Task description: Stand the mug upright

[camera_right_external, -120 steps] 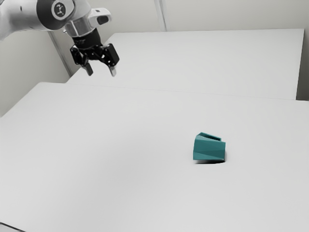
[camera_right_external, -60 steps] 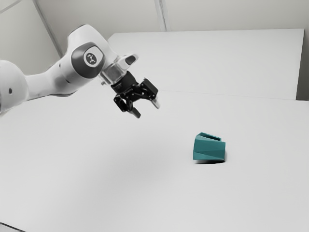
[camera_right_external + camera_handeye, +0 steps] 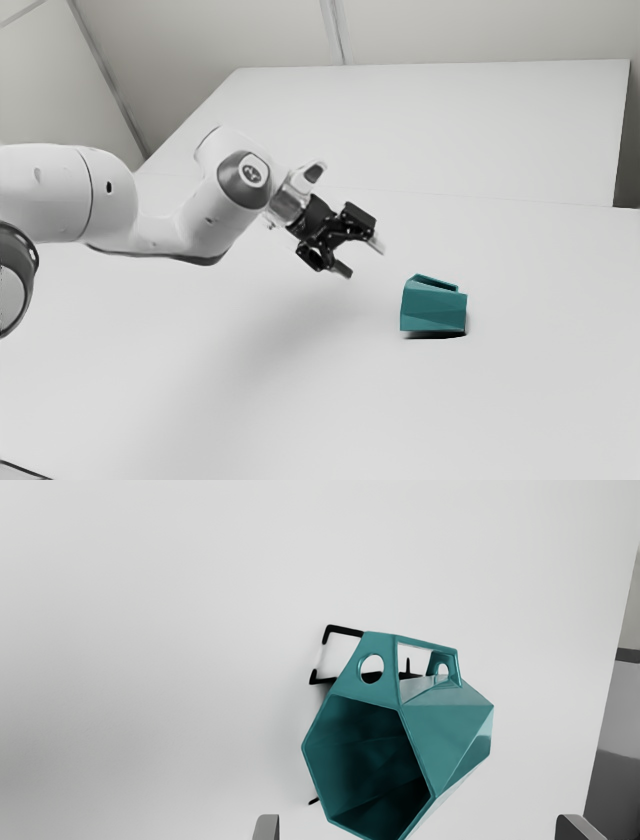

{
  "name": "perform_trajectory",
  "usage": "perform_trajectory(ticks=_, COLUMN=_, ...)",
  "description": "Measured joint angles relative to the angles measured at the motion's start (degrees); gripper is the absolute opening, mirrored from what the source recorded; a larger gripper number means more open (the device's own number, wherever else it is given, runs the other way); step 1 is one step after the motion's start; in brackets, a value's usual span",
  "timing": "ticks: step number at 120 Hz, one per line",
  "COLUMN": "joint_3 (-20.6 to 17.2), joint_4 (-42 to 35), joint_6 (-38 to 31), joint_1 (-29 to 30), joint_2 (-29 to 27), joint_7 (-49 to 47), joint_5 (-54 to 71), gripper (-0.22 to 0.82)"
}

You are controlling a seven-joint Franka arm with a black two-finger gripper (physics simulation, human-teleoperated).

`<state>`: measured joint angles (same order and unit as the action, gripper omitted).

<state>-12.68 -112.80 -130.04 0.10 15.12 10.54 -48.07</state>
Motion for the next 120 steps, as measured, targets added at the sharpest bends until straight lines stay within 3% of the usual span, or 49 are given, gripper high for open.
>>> perform_trajectory(ticks=34, joint_3=-1.8, joint_4=0.8, joint_6=-1.4, joint_1=0.0, joint_2=5.4, joint_7=6.9, joint_5=-10.7, gripper=0.6)
perform_trajectory(ticks=99, joint_3=-6.0, joint_4=4.5, joint_6=-1.3, joint_1=0.0, joint_2=11.7, joint_7=15.4, joint_5=-16.5, gripper=0.6)
perform_trajectory(ticks=120, joint_3=-6.7, joint_4=5.7, joint_6=-1.3, joint_1=0.0, joint_2=13.2, joint_7=17.2, joint_5=-17.0, gripper=0.47)
